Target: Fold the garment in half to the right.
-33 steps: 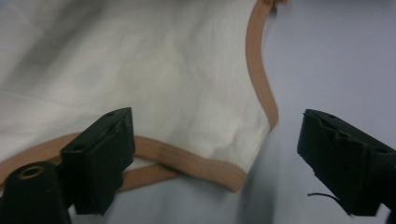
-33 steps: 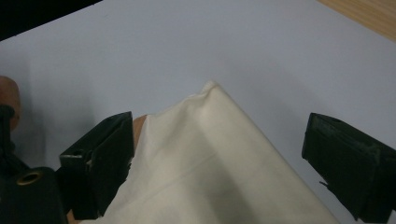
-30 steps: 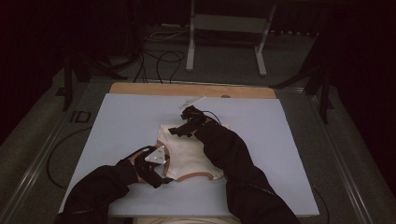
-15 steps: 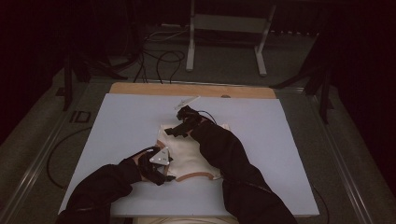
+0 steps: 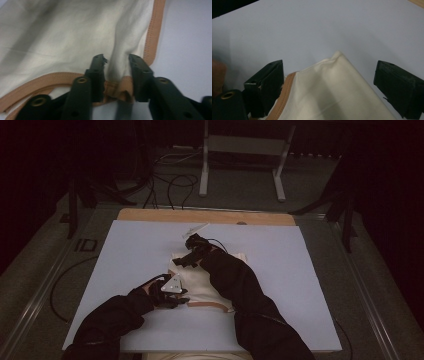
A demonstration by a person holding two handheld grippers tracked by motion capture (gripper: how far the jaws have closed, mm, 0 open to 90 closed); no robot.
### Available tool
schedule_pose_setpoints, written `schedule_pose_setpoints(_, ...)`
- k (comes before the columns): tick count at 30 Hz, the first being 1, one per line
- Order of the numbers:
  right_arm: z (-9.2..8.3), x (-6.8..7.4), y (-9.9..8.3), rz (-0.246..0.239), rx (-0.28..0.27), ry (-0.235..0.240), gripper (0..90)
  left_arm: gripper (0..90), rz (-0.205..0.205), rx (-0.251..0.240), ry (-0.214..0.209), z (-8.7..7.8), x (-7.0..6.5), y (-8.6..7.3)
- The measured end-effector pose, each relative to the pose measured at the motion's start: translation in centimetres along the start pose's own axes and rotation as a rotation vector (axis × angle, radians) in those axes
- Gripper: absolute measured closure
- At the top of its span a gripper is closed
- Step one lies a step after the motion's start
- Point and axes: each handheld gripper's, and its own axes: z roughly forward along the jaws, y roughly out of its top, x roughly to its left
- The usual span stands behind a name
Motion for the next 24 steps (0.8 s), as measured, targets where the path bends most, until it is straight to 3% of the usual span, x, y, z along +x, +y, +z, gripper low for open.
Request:
schedule_pose_setpoints(5, 0.5, -0.1, 0.3, -0.022, 0.006, 0.001, 9.6, 81.8, -0.015, -0.002, -0.014, 0.2, 0.2, 0.1)
schedule_pose_setpoints(11, 0.7, -0.2, 0.5, -0.002, 0.006, -0.016, 11.9, 83.1, -0.02, -0.002, -0.012, 0.2, 0.1, 0.1)
schedule_pose_setpoints(14, 0.9, -0.6, 1.0, 0.036, 0.006, -0.041, 13.2, 83.3, -0.025, -0.007, -0.016, 0.2, 0.1, 0.1)
schedule_pose_setpoints(16, 1.0, -0.7, 1.4, 0.06, 0.006, -0.087, 13.1, 83.3, -0.018, -0.003, -0.013, 0.2, 0.1, 0.1)
schedule_pose_setpoints(18, 1.1, -0.9, 1.6, 0.078, 0.002, -0.091, 13.4, 83.3, -0.021, -0.008, -0.016, 0.2, 0.2, 0.0)
schedule_pose_setpoints(21, 1.5, -0.6, 2.0, 0.069, 0.011, -0.113, 21.9, 83.4, -0.021, -0.009, -0.016, 0.2, 0.2, 0.0)
schedule_pose_setpoints(24, 1.7, -0.5, 2.1, 0.067, 0.008, -0.106, 30.1, 83.3, -0.021, -0.012, -0.013, 0.2, 0.1, 0.0)
